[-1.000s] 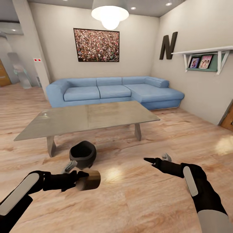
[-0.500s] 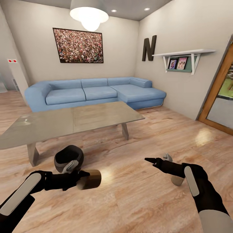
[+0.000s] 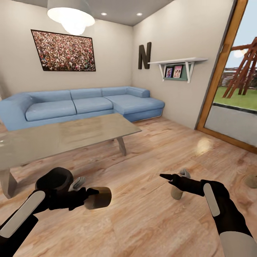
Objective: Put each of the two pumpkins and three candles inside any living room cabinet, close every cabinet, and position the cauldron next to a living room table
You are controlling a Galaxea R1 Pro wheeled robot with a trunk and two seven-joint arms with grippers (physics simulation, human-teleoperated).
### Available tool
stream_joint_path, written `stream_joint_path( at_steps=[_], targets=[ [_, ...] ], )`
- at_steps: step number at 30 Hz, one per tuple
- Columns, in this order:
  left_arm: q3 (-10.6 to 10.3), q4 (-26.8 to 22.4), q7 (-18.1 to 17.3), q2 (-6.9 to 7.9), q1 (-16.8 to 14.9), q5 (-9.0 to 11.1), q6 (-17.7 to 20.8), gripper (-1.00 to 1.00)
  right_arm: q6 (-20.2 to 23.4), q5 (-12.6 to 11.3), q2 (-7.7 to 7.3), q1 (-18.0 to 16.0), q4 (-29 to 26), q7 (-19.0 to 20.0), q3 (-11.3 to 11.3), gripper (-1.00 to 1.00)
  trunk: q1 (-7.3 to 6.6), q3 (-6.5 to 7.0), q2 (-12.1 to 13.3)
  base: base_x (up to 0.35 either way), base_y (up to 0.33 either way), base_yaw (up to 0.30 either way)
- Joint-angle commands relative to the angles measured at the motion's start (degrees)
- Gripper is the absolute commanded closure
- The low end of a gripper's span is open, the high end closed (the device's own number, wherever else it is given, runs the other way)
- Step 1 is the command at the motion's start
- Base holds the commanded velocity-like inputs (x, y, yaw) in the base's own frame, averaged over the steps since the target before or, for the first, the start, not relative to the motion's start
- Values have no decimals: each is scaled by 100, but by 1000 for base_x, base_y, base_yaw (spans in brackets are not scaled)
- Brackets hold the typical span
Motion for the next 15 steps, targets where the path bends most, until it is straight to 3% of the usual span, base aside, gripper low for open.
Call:
stream_joint_path(
  at_steps=[1,15],
  targets=[
    [-7,-8,52,5,-6,83,-13,100,24,30,1,-4,-1,41,-8,-100,0,-3,-2,93,-266,-174],
    [-16,-8,66,-3,-6,82,-16,100,46,28,2,-4,-17,57,-4,-100,0,2,-2,99,-263,-21]
  ],
)
